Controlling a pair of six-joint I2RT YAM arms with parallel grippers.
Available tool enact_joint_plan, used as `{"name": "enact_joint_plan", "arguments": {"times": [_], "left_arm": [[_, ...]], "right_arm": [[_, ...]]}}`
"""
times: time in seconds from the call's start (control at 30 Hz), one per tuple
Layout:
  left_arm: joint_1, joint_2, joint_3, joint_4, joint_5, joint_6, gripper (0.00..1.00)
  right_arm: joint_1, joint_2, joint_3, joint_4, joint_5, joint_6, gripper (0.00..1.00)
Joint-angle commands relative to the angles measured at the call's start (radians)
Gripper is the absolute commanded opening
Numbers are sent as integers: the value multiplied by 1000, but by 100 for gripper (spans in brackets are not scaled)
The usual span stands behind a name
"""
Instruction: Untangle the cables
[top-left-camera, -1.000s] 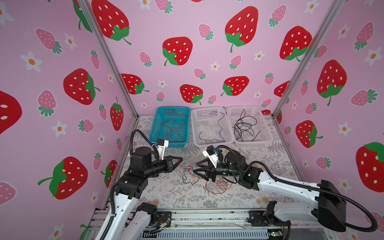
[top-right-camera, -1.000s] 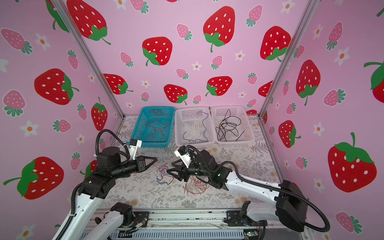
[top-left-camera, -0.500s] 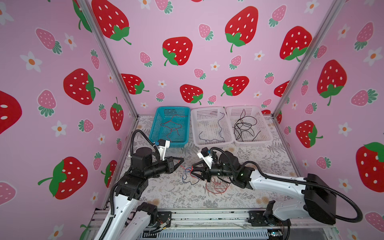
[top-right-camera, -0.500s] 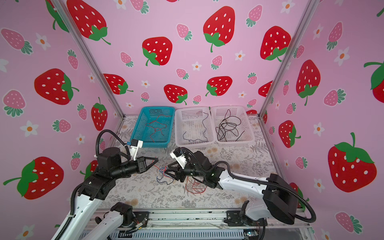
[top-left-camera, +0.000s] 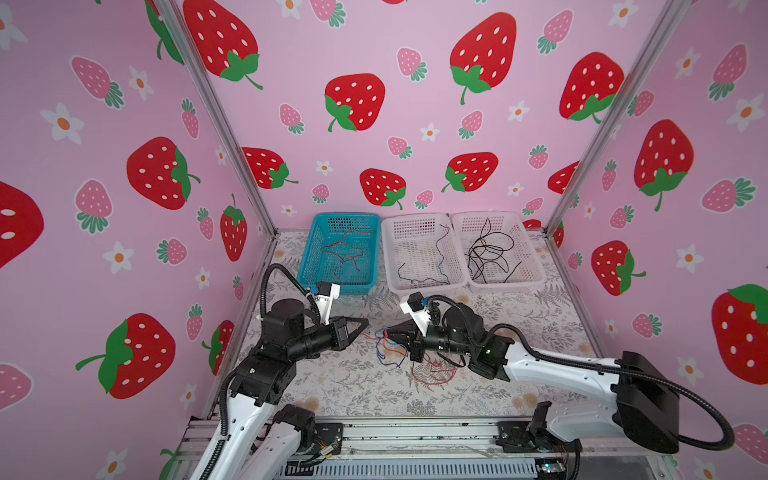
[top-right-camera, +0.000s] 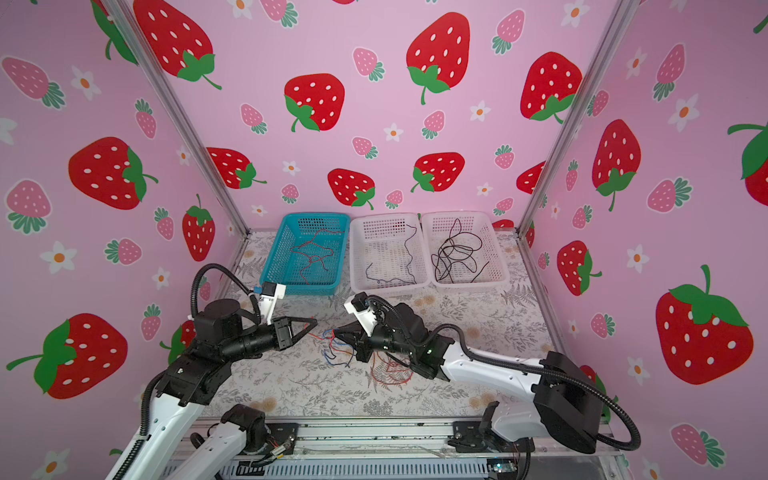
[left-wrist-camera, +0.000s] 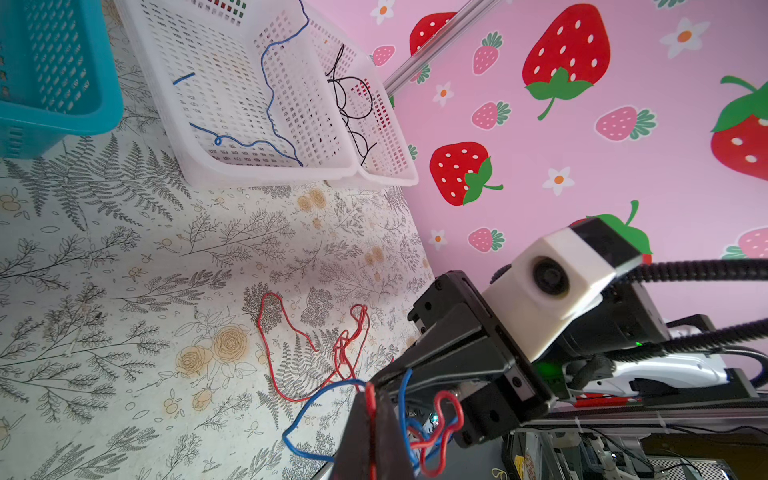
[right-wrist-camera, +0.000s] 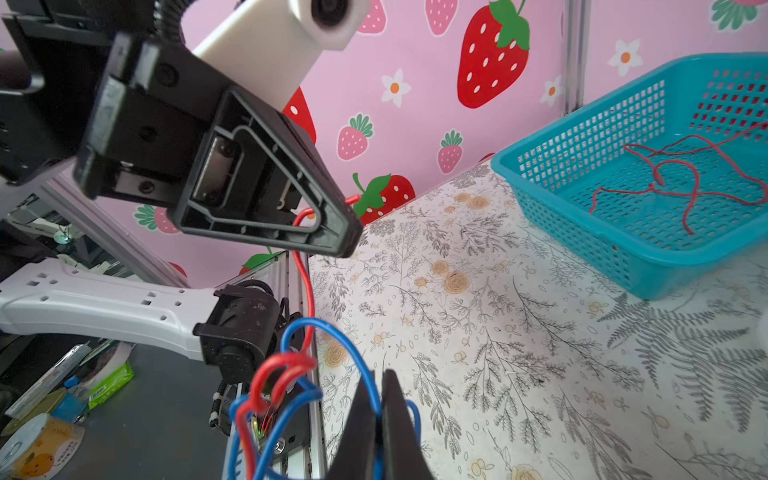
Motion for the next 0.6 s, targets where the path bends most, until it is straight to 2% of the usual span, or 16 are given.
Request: {"name": "enact_joint_plan", "arguments": {"times": [0.0, 0.33, 0.57], "left_arm": [[-7, -21, -14, -22, 36, 9, 0], [-7, -53, -49, -108, 36, 57, 0], [-6, -67, -33, -143, 24, 79, 0]], "right_arm": [[-67, -69, -28, -7, 139, 33, 0], [-318, -237, -142, -62, 329, 280, 0], [-412, -329, -142, -299, 525, 332, 0]]}}
